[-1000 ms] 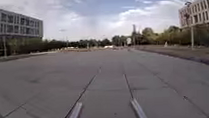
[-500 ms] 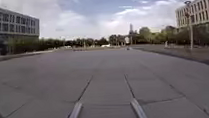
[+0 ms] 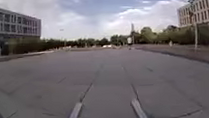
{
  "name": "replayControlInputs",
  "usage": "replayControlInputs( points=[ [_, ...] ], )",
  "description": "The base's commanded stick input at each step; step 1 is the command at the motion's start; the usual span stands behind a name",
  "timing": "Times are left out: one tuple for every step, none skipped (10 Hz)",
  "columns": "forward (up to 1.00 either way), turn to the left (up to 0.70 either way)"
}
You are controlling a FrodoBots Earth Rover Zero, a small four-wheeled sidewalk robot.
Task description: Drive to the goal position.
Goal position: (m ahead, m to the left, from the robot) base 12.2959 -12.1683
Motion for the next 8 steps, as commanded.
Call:
replayControlInputs(
  points=[
    [0.7,0.0],
    [0.7,0.0],
    [0.7,0.0],
    [0.7,0.0],
    [0.7,0.0],
    [0.7,0.0],
    [0.7,0.0],
    [0.7,0.0]
  ],
)
